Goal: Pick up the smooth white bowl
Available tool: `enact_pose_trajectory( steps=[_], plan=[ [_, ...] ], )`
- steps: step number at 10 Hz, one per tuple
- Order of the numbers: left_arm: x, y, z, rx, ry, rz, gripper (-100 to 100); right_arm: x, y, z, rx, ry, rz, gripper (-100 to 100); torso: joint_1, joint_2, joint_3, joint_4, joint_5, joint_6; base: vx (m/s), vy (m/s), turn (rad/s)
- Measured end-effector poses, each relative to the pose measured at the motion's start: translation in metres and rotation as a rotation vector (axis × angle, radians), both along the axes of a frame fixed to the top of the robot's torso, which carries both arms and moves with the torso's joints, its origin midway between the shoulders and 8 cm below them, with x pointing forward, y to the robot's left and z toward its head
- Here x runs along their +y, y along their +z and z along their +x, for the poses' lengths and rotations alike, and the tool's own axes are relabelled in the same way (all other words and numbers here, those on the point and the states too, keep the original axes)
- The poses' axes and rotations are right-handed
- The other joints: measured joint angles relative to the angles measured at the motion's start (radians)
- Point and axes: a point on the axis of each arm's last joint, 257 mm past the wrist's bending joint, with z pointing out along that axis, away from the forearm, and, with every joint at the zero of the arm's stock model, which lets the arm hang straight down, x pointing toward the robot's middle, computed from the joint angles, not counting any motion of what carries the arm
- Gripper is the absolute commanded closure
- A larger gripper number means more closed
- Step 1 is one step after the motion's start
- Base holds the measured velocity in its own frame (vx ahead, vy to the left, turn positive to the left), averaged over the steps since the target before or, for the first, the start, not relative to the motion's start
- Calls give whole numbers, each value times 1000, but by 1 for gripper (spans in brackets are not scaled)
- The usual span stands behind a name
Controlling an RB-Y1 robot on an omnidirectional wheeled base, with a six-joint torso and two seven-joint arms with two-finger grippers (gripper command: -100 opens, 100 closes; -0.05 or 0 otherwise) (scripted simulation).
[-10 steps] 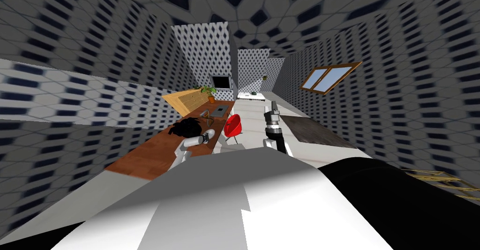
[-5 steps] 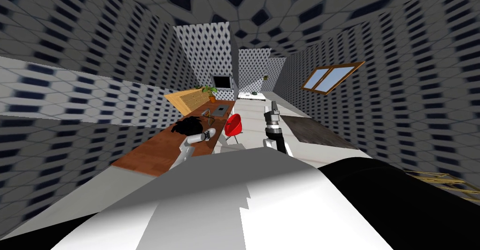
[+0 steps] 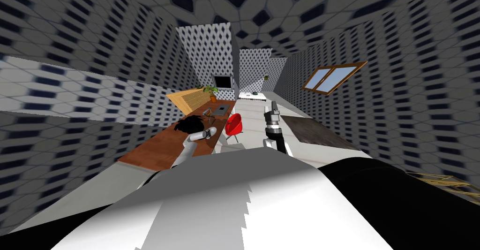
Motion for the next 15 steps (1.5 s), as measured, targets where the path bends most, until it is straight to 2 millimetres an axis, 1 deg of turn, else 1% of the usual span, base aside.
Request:
enact_pose_trajectory(
  steps=[1, 3, 5, 7, 8, 9, 10, 12, 13, 14, 15],
  plan=[
    [-2, 3, 9, -11, -5, 2, -100, 0, 0, 0, 0, 0, 0, 0, 0, 0, 0, 0, 0, 0, -18, 6, -4],
    [-2, -9, 6, 19, 3, -2, -100, 0, 0, 0, 0, 0, 0, 0, 0, -2, -1, 0, 0, 0, -16, 4, 30],
    [-8, -5, 23, -2, -7, 0, -100, 0, 0, 0, 0, 0, 0, 0, 0, 0, 0, 0, 0, 0, -30, 5, 11],
    [-6, -14, 17, 25, 0, -3, -100, 0, 0, 0, 0, 0, 0, 0, 0, -1, -1, 0, 0, 0, -20, 5, 29],
    [-9, -10, 25, 8, -8, -2, -100, 0, 0, 0, 0, 0, 0, 0, 0, 0, 0, 0, 0, 0, -42, 9, 30],
    [-12, -2, 38, -10, -16, 1, -100, 0, 0, 0, 0, 0, 0, 0, 0, 0, 0, 0, 0, 0, -20, 2, -11],
    [-13, -4, 41, -6, -16, 0, -100, 0, 0, 0, 0, 0, 0, 0, 0, -1, 0, 0, 0, 0, 0, 0, 0],
    [-12, -17, 31, 29, -8, -5, -100, 0, 0, 0, 0, 0, 0, 0, 0, -2, -1, 0, 0, 0, -15, 5, 33],
    [-15, -10, 42, 12, -16, -3, -100, 0, 0, 0, 0, 0, 0, 0, 0, -1, -1, 0, 0, 0, -45, 12, 23],
    [-20, -8, 50, 3, -24, -2, -100, 0, 0, 0, 0, 0, 0, 0, 0, 0, 0, 0, 0, 0, -26, 3, -13],
    [-21, -14, 47, 17, -23, -3, -100, 0, 0, 0, 0, 0, 0, 0, 0, 0, 0, 0, 0, 0, -47, 4, 56]
  ],
)
